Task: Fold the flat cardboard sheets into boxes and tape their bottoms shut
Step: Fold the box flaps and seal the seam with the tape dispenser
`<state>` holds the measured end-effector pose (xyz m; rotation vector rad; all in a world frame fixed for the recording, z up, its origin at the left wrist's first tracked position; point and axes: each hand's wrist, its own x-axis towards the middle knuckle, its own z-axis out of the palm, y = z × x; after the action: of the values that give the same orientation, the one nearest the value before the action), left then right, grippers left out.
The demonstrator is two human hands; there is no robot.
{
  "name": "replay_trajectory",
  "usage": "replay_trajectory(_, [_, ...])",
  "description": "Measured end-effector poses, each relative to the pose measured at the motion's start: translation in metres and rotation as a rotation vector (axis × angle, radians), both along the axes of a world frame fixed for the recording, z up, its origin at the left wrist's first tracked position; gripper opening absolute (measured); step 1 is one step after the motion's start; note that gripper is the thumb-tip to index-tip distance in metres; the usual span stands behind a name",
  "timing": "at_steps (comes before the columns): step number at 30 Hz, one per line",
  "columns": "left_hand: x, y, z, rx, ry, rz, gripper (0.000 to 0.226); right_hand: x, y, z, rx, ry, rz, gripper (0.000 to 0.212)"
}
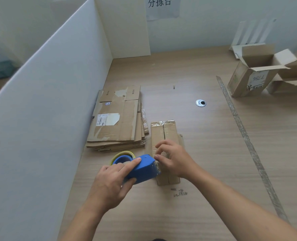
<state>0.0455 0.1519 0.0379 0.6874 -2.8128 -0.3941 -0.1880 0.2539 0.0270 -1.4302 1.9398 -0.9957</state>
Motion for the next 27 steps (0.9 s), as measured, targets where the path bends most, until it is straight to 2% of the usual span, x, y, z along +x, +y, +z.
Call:
replay_trajectory(9, [0.001,-0.014,0.021,0.320,0.005,-0.003,0.063,-0.010,0.008,0.007,0.018,-0.027,-0.037,0.015])
replay_trajectory(14, [-0.002,-0.026,0.030,0.379,-0.028,0.002,0.063,-0.019,0.021,0.009,0.005,-0.051,-0.114,0.022])
replay_trajectory(19, [0.014,-0.037,0.029,0.415,-0.174,-0.004,0.062,-0.050,0.046,0.004,0.041,-0.162,-0.310,0.023])
replay_trajectory(27, [0.000,-0.045,0.034,0.452,-0.295,0.019,0.056,-0.060,0.059,-0.018,0.167,-0.330,-0.369,0.021])
